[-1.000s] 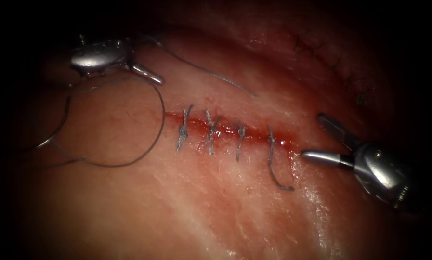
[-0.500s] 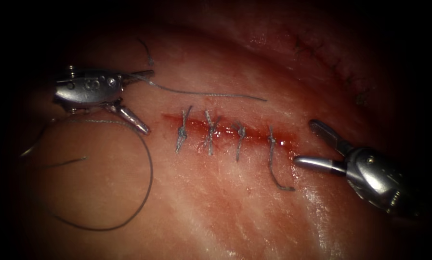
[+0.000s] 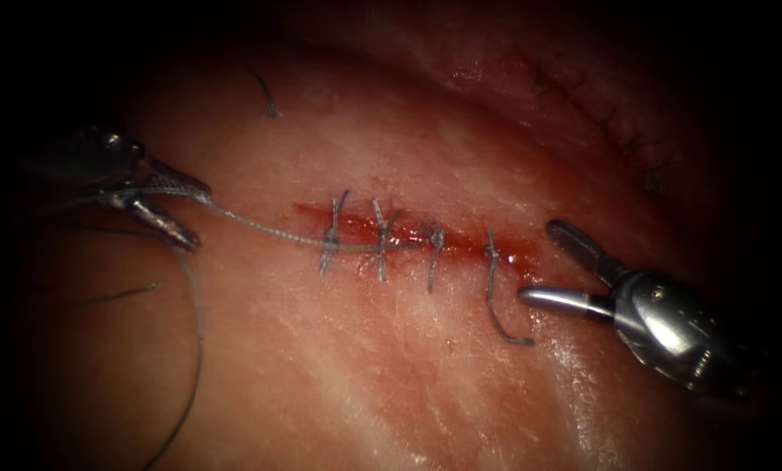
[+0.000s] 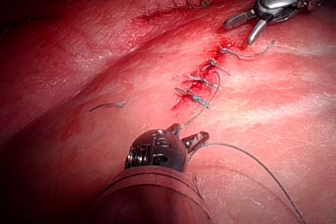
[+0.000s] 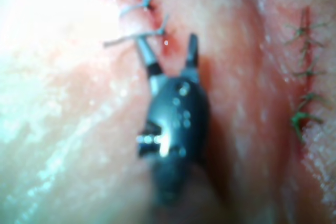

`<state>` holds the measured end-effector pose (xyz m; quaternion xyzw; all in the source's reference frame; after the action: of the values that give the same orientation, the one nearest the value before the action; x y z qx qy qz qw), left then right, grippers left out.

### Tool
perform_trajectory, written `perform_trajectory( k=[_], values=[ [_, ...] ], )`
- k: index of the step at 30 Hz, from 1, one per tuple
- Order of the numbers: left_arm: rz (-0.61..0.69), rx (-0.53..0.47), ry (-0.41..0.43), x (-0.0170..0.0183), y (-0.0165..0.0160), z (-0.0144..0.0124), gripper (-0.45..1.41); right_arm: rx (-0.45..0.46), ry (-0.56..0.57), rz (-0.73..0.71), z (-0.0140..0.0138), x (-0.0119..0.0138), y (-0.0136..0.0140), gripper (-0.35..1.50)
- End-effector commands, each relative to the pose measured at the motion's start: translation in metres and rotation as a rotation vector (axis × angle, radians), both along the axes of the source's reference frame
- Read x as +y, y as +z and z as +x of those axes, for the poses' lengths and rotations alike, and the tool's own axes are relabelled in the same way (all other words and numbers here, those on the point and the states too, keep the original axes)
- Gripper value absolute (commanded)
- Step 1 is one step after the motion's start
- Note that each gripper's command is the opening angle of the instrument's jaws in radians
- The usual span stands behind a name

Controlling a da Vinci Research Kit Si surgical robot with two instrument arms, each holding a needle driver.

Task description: Wound Closure

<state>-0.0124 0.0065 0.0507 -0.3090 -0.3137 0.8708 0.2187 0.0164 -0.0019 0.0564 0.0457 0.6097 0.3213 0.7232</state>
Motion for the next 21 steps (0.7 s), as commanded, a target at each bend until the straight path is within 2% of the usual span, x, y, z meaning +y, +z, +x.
perform_trajectory(
  k=[1, 2, 4, 5, 6, 8, 12, 14, 18, 21],
  values=[
    [0.004, 0.020, 0.044, -0.0011, 0.0008, -0.0004, 0.11, 0.002, -0.009, 0.005, 0.0010, -0.0007, 0.0006, 1.48],
    [0.006, 0.050, 0.078, -0.0014, 0.0009, -0.0003, 0.22, 0.001, -0.011, 0.006, 0.0011, -0.0007, 0.0006, 1.48],
    [-0.010, 0.080, 0.092, -0.0010, 0.0009, -0.0006, 0.22, -0.001, -0.013, 0.008, 0.0011, -0.0007, 0.0005, 1.48],
    [-0.037, 0.073, 0.082, -0.0004, 0.0010, -0.0009, 0.14, -0.001, -0.013, 0.009, 0.0012, -0.0007, 0.0003, 1.48],
    [-0.076, 0.035, 0.061, 0.0002, 0.0012, -0.0012, 0.14, -0.005, -0.015, 0.017, 0.0014, -0.0005, -0.0002, 1.47],
    [-0.107, 0.022, 0.071, 0.0005, 0.0016, -0.0014, 0.16, -0.006, -0.013, 0.021, 0.0017, -0.0003, -0.0007, 1.47],
    [-0.170, 0.026, 0.066, 0.0015, 0.0026, -0.0021, 0.21, -0.012, -0.027, 0.017, 0.0022, 0.0001, -0.0027, 1.45],
    [-0.184, 0.017, 0.058, 0.0016, 0.0031, -0.0025, 0.32, -0.025, -0.045, 0.003, 0.0027, 0.0004, -0.0038, 1.40],
    [-0.225, -0.014, 0.041, 0.0019, 0.0033, -0.0030, 0.39, -0.043, -0.076, -0.011, 0.0050, 0.0012, -0.0061, 1.37],
    [-0.239, -0.029, 0.020, 0.0020, 0.0030, -0.0033, 0.41, -0.066, -0.099, -0.009, 0.0077, 0.0015, -0.0074, 1.35]
  ],
)
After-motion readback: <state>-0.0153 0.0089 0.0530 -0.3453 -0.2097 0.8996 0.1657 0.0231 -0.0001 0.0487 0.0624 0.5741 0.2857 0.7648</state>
